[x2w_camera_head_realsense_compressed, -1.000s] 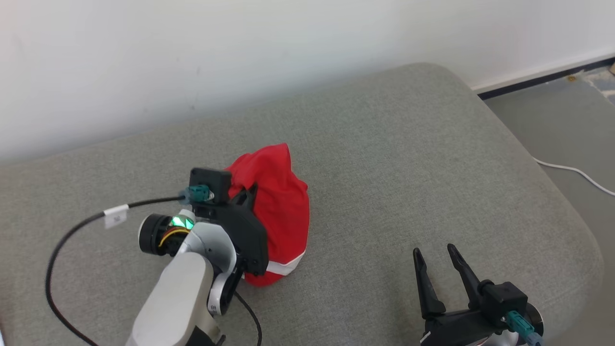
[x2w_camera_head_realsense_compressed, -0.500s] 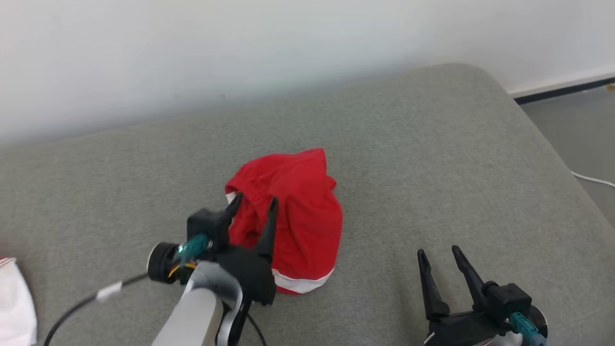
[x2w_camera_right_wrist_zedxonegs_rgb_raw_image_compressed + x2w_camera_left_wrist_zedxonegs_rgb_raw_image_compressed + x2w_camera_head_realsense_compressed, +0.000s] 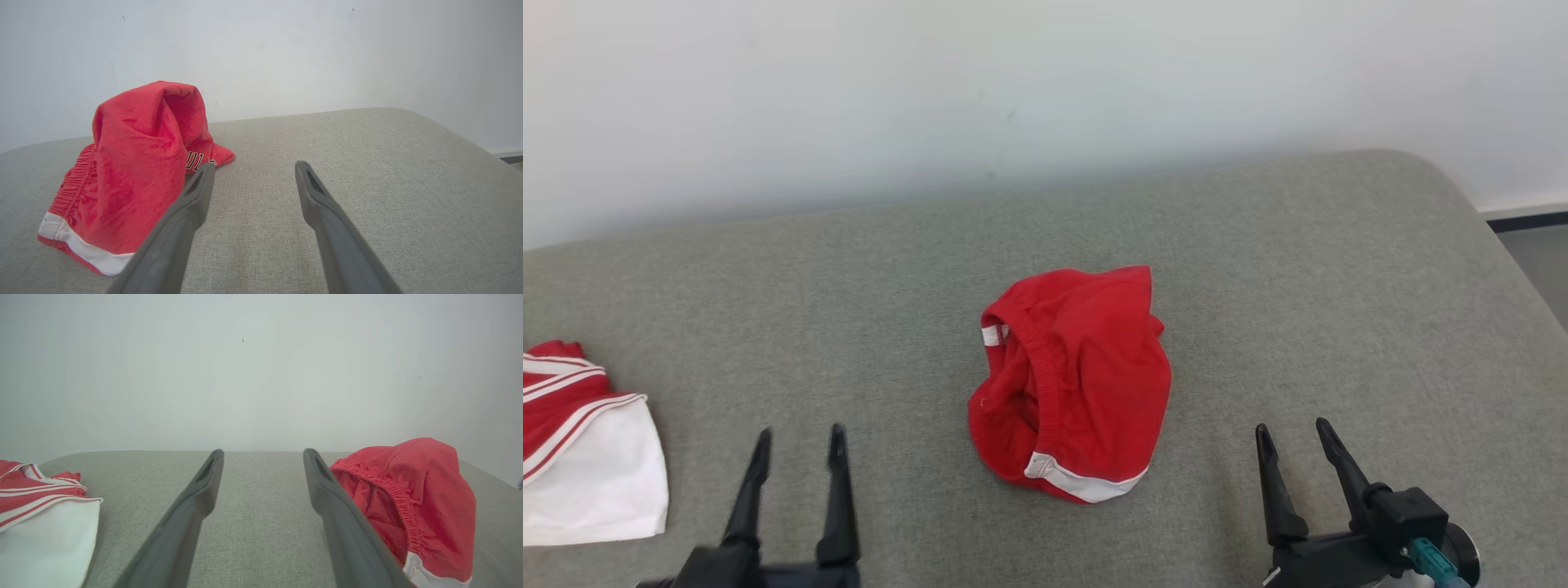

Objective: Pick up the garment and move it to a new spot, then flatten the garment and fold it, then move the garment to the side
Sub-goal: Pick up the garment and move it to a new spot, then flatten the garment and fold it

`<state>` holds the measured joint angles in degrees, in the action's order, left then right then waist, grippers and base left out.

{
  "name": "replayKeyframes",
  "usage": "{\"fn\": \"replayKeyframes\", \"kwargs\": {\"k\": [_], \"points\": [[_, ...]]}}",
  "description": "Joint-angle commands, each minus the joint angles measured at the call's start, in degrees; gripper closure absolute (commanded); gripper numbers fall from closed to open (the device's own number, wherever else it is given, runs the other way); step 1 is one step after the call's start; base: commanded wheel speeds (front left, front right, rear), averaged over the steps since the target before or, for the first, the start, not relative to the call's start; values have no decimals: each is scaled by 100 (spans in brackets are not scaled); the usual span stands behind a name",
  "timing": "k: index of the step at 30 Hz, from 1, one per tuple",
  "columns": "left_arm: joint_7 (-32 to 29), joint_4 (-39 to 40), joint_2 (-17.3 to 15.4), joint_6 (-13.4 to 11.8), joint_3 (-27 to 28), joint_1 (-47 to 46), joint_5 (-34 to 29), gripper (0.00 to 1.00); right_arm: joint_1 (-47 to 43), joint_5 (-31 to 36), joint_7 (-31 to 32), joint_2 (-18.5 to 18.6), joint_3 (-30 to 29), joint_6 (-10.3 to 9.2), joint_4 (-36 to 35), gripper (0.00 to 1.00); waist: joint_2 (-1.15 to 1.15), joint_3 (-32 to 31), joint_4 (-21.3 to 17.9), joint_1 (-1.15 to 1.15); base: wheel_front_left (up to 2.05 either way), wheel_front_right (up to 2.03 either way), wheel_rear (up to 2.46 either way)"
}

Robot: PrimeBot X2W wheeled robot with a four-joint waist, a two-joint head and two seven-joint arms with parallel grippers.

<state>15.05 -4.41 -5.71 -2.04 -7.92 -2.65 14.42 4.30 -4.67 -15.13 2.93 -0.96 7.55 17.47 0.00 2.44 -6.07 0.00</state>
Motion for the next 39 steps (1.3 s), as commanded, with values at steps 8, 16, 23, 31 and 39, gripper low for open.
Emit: {"fn": "replayKeyframes", "kwargs": {"k": [8,16,23,31,39], "points": [[18,112,200,122,504,949,-700,0,-334,332,-2,-8,-193,-12,-337,0,0,-137,257,0,0,0,0],[19,-415,231,288,660,930,-813,0,-428,388,-3,-8,-309,-12,-427,0,0,-76,291,0,0,0,0],[19,-402,248,374,763,824,-884,0,-400,311,-3,-9,-278,-12,-456,0,0,-41,259,0,0,0,0],[19,-556,266,640,582,666,-810,0,-343,253,-3,-8,-207,-12,-425,0,0,1,197,0,0,0,0],[-277,-1278,33,940,-391,-121,-569,0,-268,156,-3,-8,-77,-12,-398,0,0,56,-120,0,0,0,0]]}}
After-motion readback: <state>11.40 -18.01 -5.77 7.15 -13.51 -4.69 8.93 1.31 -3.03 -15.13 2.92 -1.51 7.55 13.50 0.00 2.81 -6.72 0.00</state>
